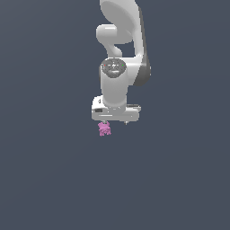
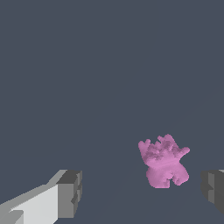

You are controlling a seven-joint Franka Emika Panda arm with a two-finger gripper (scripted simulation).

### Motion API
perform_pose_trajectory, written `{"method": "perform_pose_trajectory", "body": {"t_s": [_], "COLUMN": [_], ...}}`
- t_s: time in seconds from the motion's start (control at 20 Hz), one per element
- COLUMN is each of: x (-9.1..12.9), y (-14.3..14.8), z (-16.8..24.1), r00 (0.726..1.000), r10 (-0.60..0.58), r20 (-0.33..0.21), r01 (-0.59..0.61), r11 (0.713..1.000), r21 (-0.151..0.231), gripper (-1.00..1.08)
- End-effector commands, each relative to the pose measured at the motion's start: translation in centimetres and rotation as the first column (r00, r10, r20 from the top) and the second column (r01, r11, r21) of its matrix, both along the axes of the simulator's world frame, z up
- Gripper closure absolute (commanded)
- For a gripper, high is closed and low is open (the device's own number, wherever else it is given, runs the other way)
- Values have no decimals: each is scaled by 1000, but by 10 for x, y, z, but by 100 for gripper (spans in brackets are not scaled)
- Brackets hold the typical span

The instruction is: Pick up the object and move it to a goal position.

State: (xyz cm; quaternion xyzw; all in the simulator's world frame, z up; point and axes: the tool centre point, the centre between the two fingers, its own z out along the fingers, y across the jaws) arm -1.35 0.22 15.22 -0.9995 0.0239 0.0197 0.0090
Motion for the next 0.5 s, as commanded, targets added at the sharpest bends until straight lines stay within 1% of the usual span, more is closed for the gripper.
{"method": "perform_pose_trajectory", "body": {"t_s": [0.0, 0.15, 0.45], "x": [0, 2, 10], "y": [0, 2, 8], "z": [0, 4, 21], "r00": [1000, 1000, 999], "r10": [0, -5, -23], "r20": [0, 6, 28], "r01": [0, 4, 22], "r11": [1000, 1000, 999], "r21": [0, 6, 29], "gripper": [-92, -92, -92]}}
